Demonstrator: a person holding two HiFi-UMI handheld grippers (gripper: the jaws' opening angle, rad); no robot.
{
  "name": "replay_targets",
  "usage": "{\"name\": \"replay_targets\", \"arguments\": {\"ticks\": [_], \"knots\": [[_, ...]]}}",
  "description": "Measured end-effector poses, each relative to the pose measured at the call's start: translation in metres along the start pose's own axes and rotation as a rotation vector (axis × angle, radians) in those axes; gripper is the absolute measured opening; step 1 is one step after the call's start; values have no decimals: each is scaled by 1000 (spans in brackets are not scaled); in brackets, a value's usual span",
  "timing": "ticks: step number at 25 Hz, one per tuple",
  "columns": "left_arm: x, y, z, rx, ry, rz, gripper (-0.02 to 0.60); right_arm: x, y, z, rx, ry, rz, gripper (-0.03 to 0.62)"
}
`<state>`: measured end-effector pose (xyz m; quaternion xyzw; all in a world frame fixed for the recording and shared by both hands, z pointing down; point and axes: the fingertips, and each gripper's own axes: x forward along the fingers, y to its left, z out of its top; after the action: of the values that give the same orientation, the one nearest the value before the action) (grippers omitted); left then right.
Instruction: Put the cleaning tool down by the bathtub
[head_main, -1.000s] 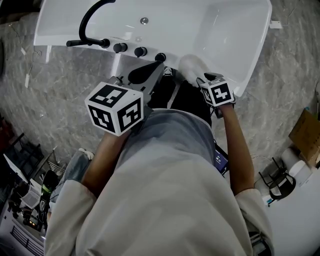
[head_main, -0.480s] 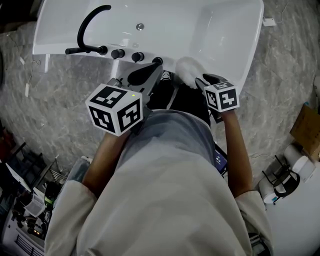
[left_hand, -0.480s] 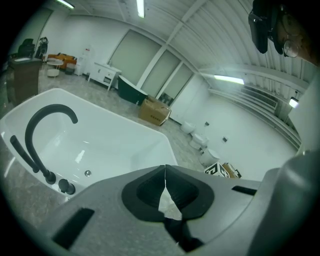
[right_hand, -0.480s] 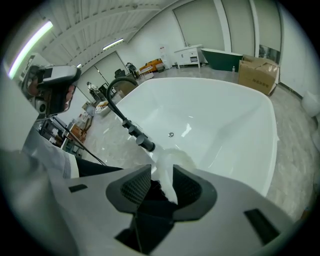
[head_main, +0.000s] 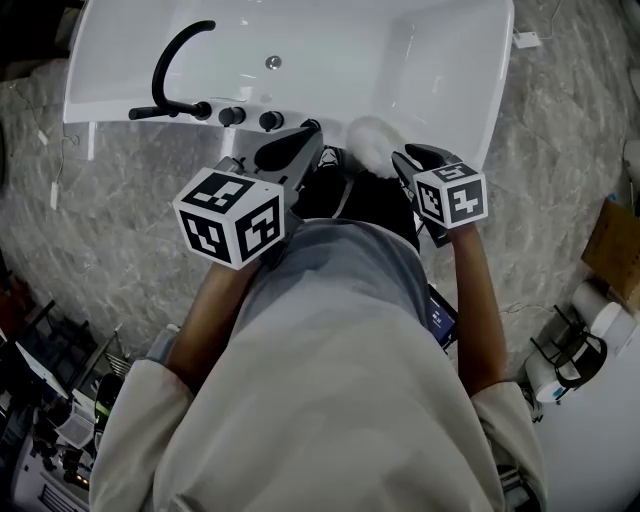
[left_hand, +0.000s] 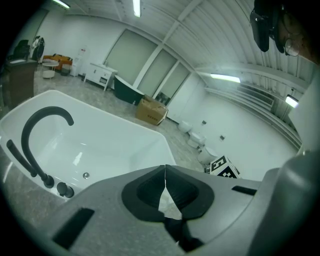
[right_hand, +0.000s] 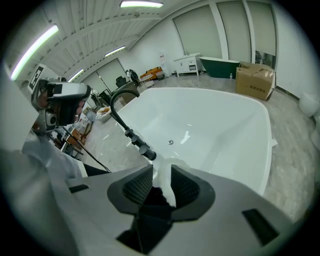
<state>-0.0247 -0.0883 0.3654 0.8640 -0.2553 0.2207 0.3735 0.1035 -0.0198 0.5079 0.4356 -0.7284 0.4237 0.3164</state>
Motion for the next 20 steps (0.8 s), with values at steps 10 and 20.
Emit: {"name": "replay_targets", "arguments": {"ticks": [10,20], "knots": [[0,-11,4,41,6,-29,9,-30,10,15,30,-98,-9,94],[0,-17,9,63,-3,-47,9,-62,20,28,73,-204,-38,84]]}}
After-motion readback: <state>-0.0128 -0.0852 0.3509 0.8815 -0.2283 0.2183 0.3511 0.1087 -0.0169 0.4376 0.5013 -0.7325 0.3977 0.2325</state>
